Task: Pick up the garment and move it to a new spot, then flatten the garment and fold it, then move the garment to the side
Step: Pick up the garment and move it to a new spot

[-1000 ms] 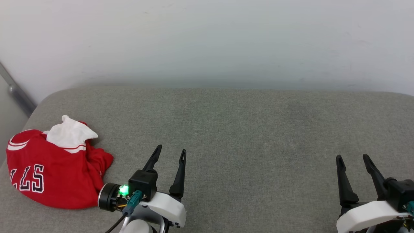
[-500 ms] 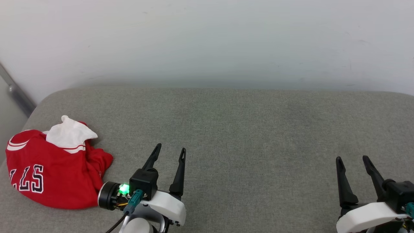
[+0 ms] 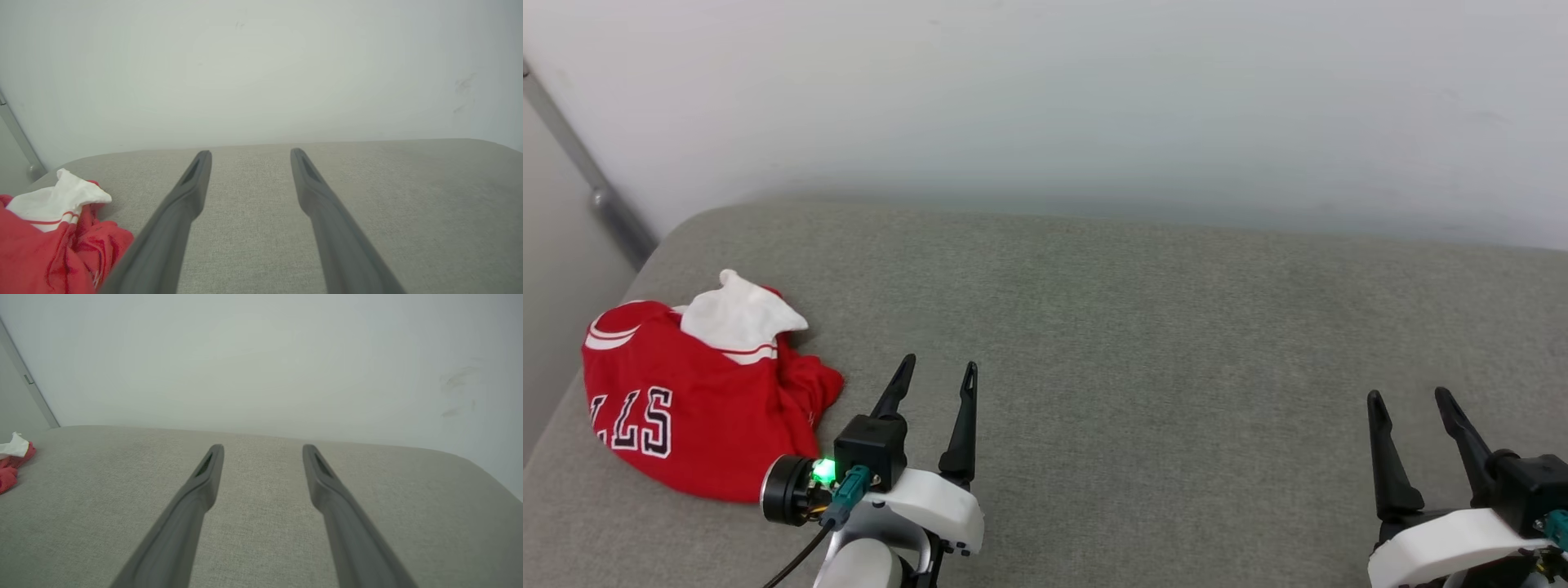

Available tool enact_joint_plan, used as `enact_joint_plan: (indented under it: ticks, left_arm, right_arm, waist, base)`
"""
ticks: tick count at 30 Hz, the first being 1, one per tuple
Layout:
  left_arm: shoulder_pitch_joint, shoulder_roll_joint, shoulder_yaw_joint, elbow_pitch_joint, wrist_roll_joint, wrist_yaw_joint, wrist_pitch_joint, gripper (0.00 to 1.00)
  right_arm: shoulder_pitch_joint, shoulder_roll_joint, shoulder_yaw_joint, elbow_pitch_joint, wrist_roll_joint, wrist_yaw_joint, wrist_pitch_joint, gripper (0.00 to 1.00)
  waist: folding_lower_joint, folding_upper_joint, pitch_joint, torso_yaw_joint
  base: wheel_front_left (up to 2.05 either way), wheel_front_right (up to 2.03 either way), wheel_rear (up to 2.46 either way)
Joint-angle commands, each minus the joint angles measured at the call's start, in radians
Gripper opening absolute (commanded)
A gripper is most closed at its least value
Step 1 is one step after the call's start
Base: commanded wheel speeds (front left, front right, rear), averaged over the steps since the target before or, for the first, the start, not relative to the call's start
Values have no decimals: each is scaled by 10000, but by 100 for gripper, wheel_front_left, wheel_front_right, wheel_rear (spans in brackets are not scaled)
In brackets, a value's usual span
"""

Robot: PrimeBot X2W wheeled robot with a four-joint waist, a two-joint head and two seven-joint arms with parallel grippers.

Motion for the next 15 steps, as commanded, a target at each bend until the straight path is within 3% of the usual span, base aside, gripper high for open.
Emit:
enact_joint_plan:
  ticks: [1,15]
  left_arm:
    - [-128,1,109,61,-49,68,-27,100]
    - [-190,86,908,135,-308,274,-27,100]
  right_arm:
    - [-30,22,58,-93,10,-3,-26,100]
    - [-472,17,727,-464,-17,-3,-10,100]
  waist:
    - [0,0,90,475]
    - [0,0,498,2793]
  base:
    - [0,0,0]
    - [0,0,0]
